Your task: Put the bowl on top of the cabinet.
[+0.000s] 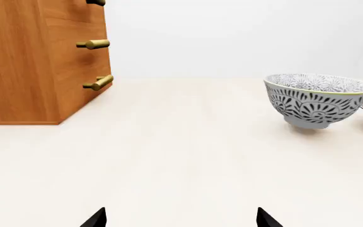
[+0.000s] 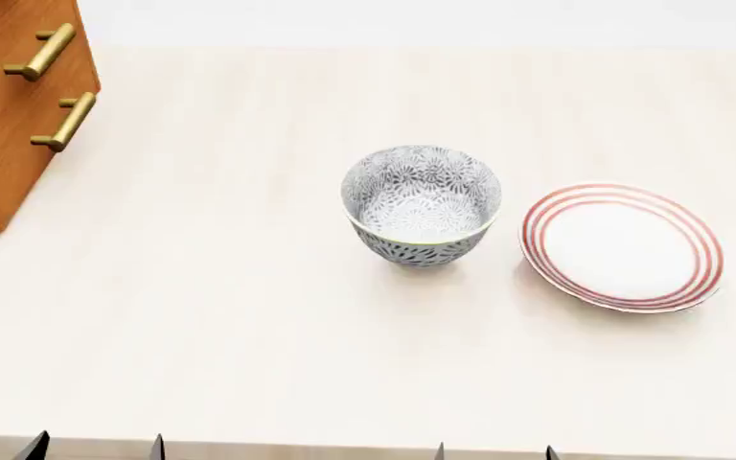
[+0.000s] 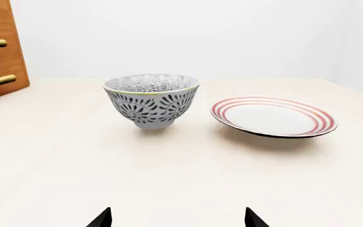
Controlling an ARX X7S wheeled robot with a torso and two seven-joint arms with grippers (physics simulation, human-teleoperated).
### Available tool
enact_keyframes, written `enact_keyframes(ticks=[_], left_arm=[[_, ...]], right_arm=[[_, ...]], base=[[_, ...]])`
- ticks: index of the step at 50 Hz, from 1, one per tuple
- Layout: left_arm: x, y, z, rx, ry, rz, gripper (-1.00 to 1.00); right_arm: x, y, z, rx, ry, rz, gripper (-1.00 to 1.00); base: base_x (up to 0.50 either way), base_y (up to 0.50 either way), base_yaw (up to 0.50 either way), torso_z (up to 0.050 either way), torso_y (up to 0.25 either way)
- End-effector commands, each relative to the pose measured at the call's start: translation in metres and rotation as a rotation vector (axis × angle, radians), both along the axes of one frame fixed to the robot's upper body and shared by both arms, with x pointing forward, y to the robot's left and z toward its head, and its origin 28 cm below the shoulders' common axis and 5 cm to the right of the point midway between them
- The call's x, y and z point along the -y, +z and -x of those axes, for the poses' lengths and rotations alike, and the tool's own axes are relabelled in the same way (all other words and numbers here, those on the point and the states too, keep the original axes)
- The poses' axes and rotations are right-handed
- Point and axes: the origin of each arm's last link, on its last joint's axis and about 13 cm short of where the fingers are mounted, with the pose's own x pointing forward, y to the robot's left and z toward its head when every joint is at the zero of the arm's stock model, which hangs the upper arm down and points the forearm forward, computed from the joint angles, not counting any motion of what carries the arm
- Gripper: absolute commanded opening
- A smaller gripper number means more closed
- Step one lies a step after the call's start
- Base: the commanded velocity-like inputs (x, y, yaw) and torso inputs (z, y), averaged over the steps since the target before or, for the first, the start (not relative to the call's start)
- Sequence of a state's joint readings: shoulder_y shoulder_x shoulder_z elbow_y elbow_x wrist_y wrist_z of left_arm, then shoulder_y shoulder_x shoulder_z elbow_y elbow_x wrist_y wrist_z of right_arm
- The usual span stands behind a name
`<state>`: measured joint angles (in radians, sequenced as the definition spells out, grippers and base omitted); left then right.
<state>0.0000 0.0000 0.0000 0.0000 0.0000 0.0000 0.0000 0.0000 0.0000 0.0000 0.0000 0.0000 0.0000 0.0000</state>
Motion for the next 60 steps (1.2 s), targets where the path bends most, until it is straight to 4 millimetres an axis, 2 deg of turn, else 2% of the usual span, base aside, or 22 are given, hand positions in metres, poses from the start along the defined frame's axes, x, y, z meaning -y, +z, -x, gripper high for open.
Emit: enact_keyframes(ticks=[1,19,22,23,28,60], left_arm=[[-0.0011,-0.0006,-0.0007,-0.009,0.006,-0.006,1.0],[0.0003,-0.0002,0.0,-0.014,-0.002,-0.01,1.0],[0.0004,-0.0007,-0.001,-0.017,-0.002,-0.01,1.0],[-0.0016,-0.0018,0.0002,-0.005,0.009,0.029,1.0],[-0.0012,-0.0006,-0.0011,-0.014,0.001,0.002,1.0],[-0.0018,-0.0005,-0.0034,-0.019,0.0,0.005,1.0]], right_arm=[[-0.0002,0.0006,0.0015,0.004,0.002,-0.001,1.0],[-0.0008,0.0037,0.0058,0.021,0.0,-0.019,1.0],[-0.0014,0.0028,0.0044,0.022,-0.034,0.009,1.0],[-0.0032,-0.0016,0.0027,-0.031,0.035,-0.002,1.0],[-0.0025,-0.0016,-0.0002,-0.039,0.026,-0.004,1.0],[-0.0031,-0.0013,0.0005,-0.014,0.004,0.007,1.0]], base=[[0.0,0.0,0.0,0.0,0.0],[0.0,0.0,0.0,0.0,0.0],[0.0,0.0,0.0,0.0,0.0],[0.0,0.0,0.0,0.0,0.0],[0.0,0.0,0.0,0.0,0.0],[0.0,0.02,0.0,0.0,0.0]])
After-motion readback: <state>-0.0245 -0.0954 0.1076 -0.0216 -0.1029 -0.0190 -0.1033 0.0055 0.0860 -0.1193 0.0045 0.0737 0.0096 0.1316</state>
